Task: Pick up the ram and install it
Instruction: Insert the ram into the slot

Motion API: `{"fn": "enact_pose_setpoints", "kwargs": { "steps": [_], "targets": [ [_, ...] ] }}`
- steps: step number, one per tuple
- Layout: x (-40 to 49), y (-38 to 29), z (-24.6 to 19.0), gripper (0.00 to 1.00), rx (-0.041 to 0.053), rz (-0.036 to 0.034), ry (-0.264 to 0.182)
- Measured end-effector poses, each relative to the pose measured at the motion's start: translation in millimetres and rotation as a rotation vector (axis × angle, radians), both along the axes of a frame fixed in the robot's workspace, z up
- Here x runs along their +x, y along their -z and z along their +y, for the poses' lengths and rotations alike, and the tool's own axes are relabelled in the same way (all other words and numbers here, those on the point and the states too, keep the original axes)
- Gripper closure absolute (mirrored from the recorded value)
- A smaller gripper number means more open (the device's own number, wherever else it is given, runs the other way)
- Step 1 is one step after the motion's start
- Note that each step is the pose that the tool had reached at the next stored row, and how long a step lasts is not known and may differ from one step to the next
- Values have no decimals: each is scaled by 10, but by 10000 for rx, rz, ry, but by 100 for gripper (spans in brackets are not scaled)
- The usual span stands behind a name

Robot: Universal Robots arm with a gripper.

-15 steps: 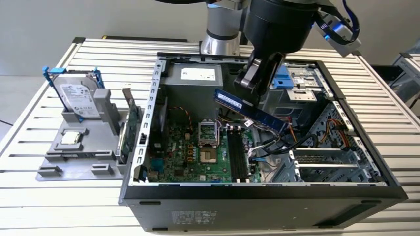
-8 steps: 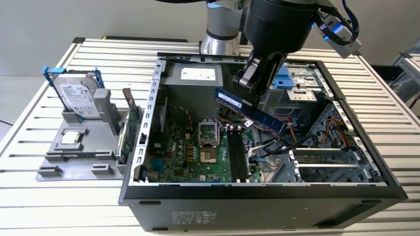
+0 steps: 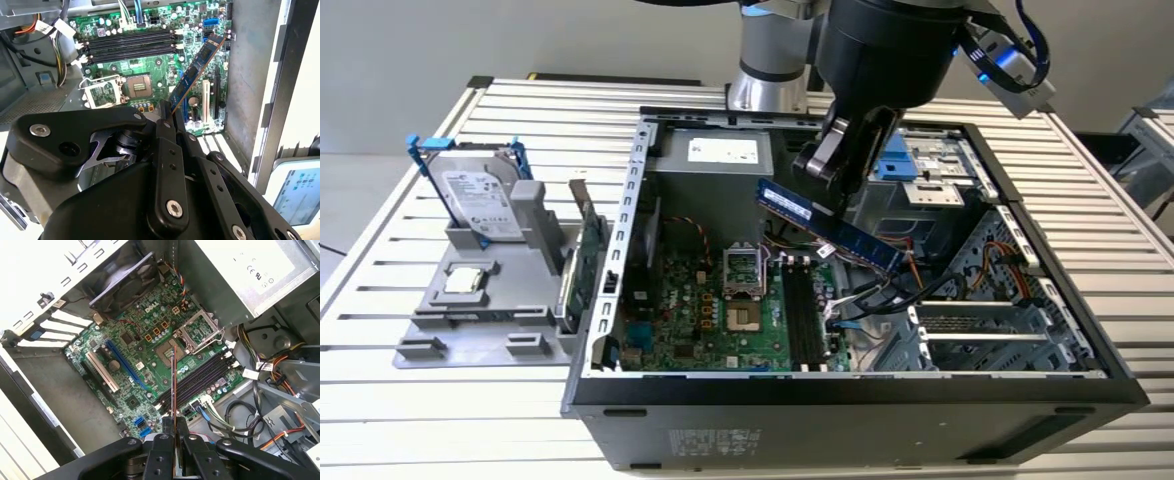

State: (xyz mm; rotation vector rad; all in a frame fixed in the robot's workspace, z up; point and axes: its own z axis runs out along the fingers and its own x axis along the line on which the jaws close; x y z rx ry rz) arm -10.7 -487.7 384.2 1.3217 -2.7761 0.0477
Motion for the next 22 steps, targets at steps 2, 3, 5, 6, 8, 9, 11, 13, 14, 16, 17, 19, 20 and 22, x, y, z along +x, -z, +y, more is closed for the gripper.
{"fn": "enact_pose_setpoints", "kwargs": {
  "steps": [2, 3, 5, 6, 8, 9, 11, 13, 14, 16, 17, 19, 20, 22],
  "targets": [
    [0, 0, 0, 100, -1, 0, 11],
    [0, 0, 0, 100, 0, 0, 54],
    [0, 0, 0, 100, -1, 0, 211],
    [0, 0, 0, 100, -1, 0, 297],
    [0, 0, 0, 100, 0, 0, 465],
    [1, 0, 0, 100, -1, 0, 547],
    [1, 0, 0, 100, 1, 0, 733],
    [1, 0, 0, 100, 6, 1, 928],
    [1, 1, 0, 100, 11, 1, 1026],
    [1, 1, 0, 100, 21, 1, 1225],
    [1, 1, 0, 100, 25, 1, 1319],
    [2, 1, 0, 100, 33, 1, 1494],
    [2, 1, 0, 100, 39, 2, 1587],
    [2, 2, 0, 100, 89, 5, 1712]
  ]
}}
